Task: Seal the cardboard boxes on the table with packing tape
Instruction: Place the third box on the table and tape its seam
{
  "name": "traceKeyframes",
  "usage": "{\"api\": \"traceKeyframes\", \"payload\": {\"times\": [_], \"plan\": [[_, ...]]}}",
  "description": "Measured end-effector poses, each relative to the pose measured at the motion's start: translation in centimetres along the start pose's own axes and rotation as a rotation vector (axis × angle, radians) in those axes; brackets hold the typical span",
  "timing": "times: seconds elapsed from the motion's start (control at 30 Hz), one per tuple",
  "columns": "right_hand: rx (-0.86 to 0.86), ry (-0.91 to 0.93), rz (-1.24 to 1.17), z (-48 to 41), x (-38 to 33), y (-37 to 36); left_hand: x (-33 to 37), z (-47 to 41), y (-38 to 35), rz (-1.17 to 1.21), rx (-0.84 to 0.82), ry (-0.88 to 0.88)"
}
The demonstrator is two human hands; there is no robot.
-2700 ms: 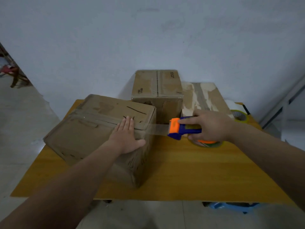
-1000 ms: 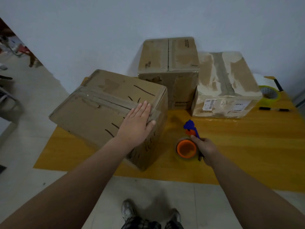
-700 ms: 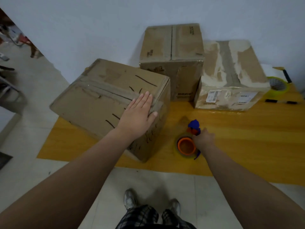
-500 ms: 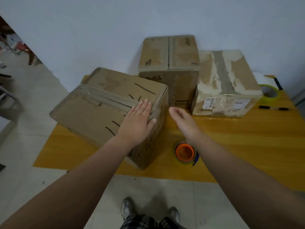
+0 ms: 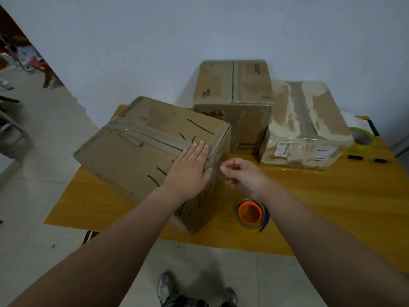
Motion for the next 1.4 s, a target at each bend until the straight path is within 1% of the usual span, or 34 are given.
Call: {"api": "traceKeyframes", "payload": {"times": [0.1,0.17,0.27,0.4,0.47,0.53,0.6,0.67,0.7,0.77,0.8,0.83,0.87,0.93,1.03,1.07,1.1,1.17,1.23,1.3,1.37,1.4], "plan": [[0.064,-0.022,-0.088,-0.6,1.1,0.6,-0.1,0.3,0.1,0.019,-0.054,-0.034],[0.109,-0.006,-0.117,-1.0,1.9,0.7,-0.7,0.9,0.3,-0.006,-0.043,-0.019],[0.153,0.062,-0.187,-1.5,2.5,-0.1,-1.8,1.9,0.5,-0.015,-0.028,0.028],[0.220,0.160,-0.254,-2.3,2.8,-1.6,-2.2,2.3,0.4,-0.012,-0.032,0.023],[0.240,0.182,-0.279,-2.9,3.4,-2.2,-2.2,2.3,0.3,-0.020,-0.022,0.025],[0.313,0.178,-0.212,-3.1,4.1,-2.3,-2.2,2.3,0.3,-0.038,-0.005,0.026],[0.447,0.208,-0.086,-2.3,4.3,-1.7,-2.2,2.4,0.2,-0.049,0.003,0.024],[0.518,0.408,0.038,-0.5,3.1,-1.7,-2.2,2.4,0.3,-0.048,0.013,0.019],[0.485,0.510,0.106,0.4,2.3,-2.5,-2.1,2.4,0.3,-0.046,0.015,0.017],[0.285,0.629,0.197,1.4,1.4,-5.6,-2.1,2.4,0.2,-0.047,0.018,0.013],[0.186,0.648,0.208,1.5,1.4,-7.0,-2.0,2.4,0.1,-0.050,0.017,0.013],[0.127,0.653,0.208,1.4,1.6,-7.8,-2.0,2.4,0.1,-0.055,0.015,0.014],[0.107,0.648,0.224,1.1,1.9,-8.1,-2.0,2.3,0.1,-0.060,0.012,0.016],[0.103,0.599,0.334,0.3,2.9,-7.6,-2.0,2.3,0.1,-0.062,0.007,0.021],[0.075,0.382,0.677,-1.1,7.1,-6.0,-1.9,2.4,0.0,-0.059,-0.024,0.025],[0.080,0.342,0.751,-1.0,7.8,-5.5,-1.9,2.4,-0.1,-0.059,-0.033,0.025],[0.102,0.350,0.742,-0.6,7.5,-5.0,-1.9,2.4,-0.1,-0.057,-0.039,0.024],[0.167,0.457,0.614,0.8,4.6,-4.8,-2.0,2.5,0.0,-0.054,-0.039,0.020],[0.157,0.537,0.615,1.9,2.3,-6.1,-1.9,2.6,0.0,-0.052,-0.038,0.013],[0.098,0.500,0.692,1.9,2.9,-7.3,-1.9,2.8,0.1,-0.042,-0.046,0.012],[0.060,0.383,0.902,1.5,6.2,-7.7,-2.2,3.2,0.1,-0.039,-0.070,0.002],[0.078,0.346,0.966,1.5,7.4,-7.5,-2.5,3.5,0.1,-0.039,-0.085,-0.014]]}}
Point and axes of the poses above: each hand's wrist, its own z-axis away from the middle knuckle, its own y-axis out of the back of the hand, x = y × z, the point moved 8 cm from there along -z, towards the middle knuckle, and after that the axes turned 9 degrees about -y, right-handed, at the moved point
